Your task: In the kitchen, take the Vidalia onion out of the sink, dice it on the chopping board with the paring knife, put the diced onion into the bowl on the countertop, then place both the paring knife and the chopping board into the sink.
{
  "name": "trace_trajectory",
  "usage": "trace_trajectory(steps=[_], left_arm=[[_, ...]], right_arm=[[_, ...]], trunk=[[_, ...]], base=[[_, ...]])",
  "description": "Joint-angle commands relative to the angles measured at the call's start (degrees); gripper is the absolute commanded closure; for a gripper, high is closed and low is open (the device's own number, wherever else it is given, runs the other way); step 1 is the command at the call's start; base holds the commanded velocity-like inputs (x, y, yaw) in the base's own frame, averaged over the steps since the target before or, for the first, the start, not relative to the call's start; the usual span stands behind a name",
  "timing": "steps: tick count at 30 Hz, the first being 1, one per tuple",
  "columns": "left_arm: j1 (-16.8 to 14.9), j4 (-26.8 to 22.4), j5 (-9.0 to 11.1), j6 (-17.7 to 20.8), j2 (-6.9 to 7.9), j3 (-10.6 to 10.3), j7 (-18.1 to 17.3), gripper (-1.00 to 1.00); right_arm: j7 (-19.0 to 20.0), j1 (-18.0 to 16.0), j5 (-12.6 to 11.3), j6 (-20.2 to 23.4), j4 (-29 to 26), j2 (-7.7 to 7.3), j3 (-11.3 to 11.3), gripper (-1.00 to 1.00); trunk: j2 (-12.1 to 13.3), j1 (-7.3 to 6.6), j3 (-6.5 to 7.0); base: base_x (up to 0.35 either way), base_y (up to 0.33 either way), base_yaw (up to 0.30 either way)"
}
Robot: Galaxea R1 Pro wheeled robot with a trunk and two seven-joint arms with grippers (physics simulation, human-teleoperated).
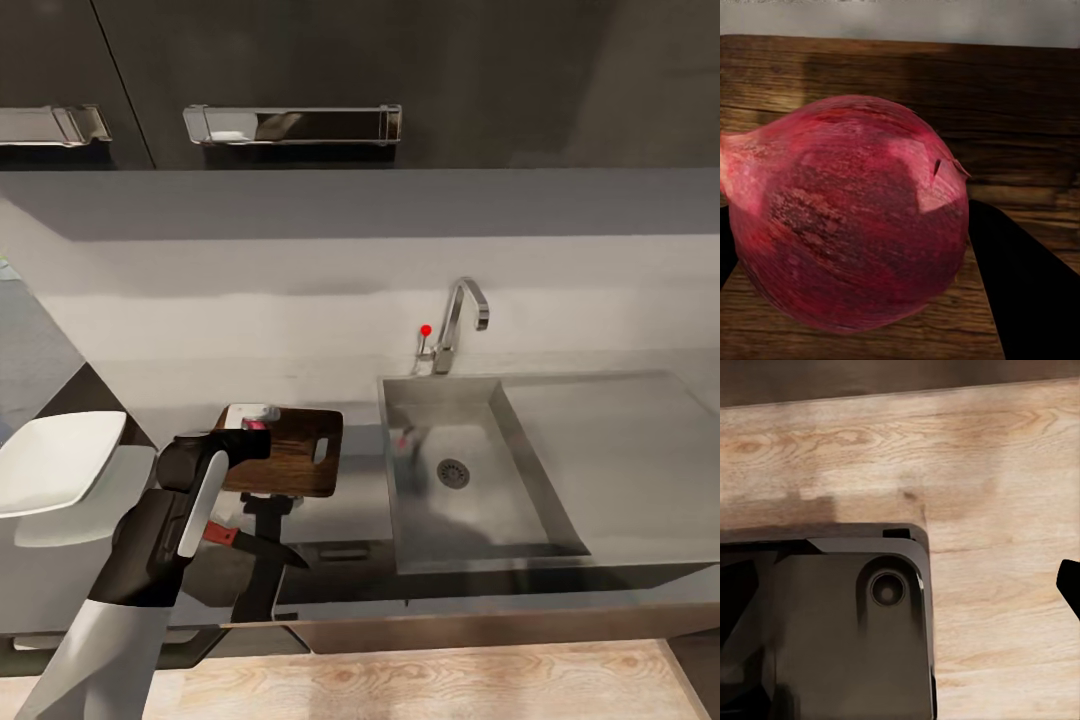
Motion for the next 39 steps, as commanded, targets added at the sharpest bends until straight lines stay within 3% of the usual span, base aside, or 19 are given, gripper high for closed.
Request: trace_trajectory(steps=[1,31,32,39], left_arm=[[0.0,-0.1,0.6,0.2,0.0,0.0,0.5,1.0],[0.0,-0.1,0.6,0.2,0.05,0.0,0.5,1.0],[0.0,-0.1,0.6,0.2,0.04,0.0,0.5,-1.0],[0.0,0.1,0.6,0.2,0.01,0.0,0.5,-1.0]], right_arm=[[0.4,0.0,0.3,-0.2,0.0,0.05,-0.5,-1.0],[0.3,0.0,0.3,-0.2,-0.1,0.07,-0.5,-1.0],[0.3,0.0,0.3,-0.2,-0.1,0.07,-0.5,-1.0],[0.3,0.0,0.3,-0.2,0.0,0.07,-0.5,-1.0]], trunk=[[-0.1,0.03,-0.09],[-0.1,0.03,-1.13],[-0.1,0.03,-1.13],[-0.1,0.03,-1.13]], base=[[0.004,0.0,0.0],[0.0,0.0,0.0],[0.0,0.0,0.0],[0.0,0.0,0.0]])
